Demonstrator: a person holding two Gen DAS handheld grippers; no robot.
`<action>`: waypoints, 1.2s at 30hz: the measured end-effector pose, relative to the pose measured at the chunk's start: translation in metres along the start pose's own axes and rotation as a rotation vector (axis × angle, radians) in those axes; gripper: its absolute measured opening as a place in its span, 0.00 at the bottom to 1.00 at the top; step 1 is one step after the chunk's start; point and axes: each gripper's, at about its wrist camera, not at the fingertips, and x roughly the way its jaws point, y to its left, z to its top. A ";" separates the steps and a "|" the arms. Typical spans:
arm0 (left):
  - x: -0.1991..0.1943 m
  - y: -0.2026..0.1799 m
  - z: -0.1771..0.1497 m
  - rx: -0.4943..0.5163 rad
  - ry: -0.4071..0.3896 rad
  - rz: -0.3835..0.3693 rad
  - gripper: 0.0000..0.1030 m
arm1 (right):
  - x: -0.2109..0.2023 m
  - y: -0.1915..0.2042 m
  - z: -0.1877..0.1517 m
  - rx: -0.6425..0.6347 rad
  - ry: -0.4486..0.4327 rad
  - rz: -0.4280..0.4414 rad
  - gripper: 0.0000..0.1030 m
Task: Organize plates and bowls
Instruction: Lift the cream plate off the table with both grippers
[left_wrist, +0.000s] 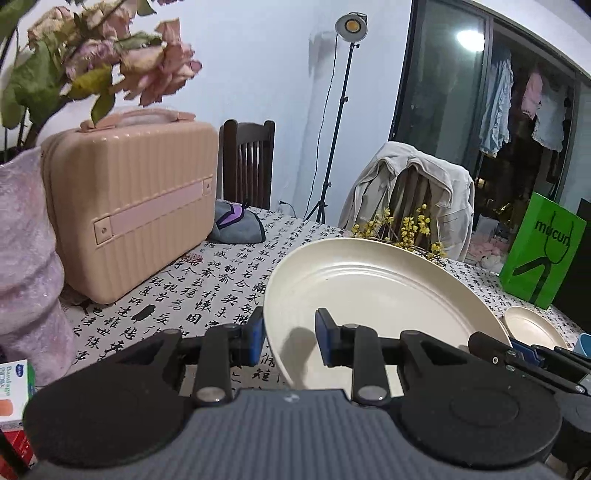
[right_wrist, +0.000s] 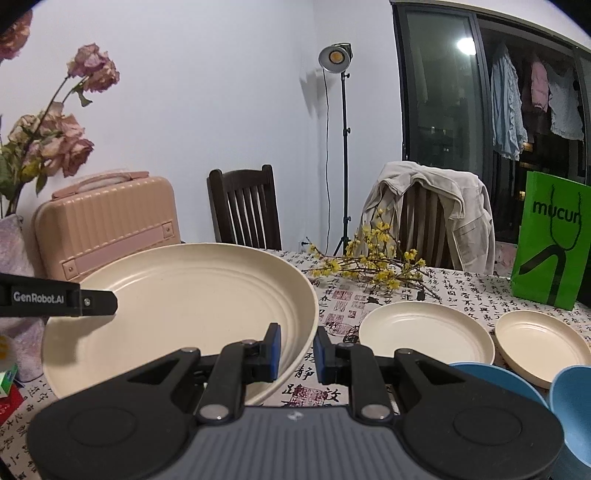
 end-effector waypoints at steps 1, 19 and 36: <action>-0.003 0.000 -0.001 -0.001 -0.001 -0.001 0.27 | -0.004 0.000 -0.001 0.001 -0.003 0.000 0.18; -0.058 -0.017 -0.016 0.021 -0.037 -0.026 0.27 | -0.064 -0.009 -0.014 0.022 -0.046 -0.016 0.18; -0.110 -0.047 -0.036 0.056 -0.072 -0.058 0.27 | -0.130 -0.029 -0.029 0.039 -0.092 -0.048 0.18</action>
